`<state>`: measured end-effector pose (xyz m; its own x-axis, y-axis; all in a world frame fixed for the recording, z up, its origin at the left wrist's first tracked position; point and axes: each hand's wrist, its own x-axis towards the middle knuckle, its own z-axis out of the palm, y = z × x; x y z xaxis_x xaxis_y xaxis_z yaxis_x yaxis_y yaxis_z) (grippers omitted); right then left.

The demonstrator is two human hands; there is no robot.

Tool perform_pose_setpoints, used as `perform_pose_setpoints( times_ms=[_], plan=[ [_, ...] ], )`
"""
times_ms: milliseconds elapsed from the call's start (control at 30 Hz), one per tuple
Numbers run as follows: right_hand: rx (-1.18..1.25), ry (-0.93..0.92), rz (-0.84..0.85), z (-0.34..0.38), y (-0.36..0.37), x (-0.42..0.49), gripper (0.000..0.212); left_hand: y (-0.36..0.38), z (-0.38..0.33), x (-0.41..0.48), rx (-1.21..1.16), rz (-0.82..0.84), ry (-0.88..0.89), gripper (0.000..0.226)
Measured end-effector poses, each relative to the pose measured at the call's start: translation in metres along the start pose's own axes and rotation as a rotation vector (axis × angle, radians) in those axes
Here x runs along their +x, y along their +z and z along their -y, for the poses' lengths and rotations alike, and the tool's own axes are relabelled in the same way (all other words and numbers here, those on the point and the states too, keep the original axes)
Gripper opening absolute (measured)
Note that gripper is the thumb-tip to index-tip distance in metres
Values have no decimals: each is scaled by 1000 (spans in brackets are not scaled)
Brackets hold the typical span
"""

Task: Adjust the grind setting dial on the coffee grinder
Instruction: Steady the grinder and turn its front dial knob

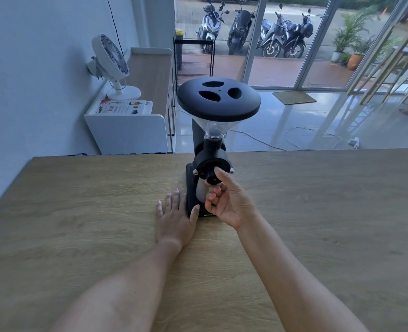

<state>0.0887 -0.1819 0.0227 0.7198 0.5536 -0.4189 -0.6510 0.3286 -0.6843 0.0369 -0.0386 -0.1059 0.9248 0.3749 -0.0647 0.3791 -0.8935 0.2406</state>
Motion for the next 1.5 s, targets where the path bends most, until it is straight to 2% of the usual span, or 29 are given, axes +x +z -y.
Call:
perform_pose_setpoints(
  times_ms=[200,400,500,767,933,1500],
  plan=[
    [-8,-7,1,-1,1,-1,32,0,0,0,7,-5,-2,80],
    [29,19,103,-4,-6,0,49,0,0,0,7,-11,0,82],
    [66,21,147,-6,-8,2,51,-1,0,-1,5,-7,-1,84],
    [59,-14,33,-8,-5,4,49,-2,0,-1,2,-10,-2,76],
    [29,-37,-25,-6,-5,5,58,-2,-1,-1,0,-8,-4,76],
    [39,-69,-71,-7,-1,6,59,-1,0,1,-10,-1,-4,78]
  ],
)
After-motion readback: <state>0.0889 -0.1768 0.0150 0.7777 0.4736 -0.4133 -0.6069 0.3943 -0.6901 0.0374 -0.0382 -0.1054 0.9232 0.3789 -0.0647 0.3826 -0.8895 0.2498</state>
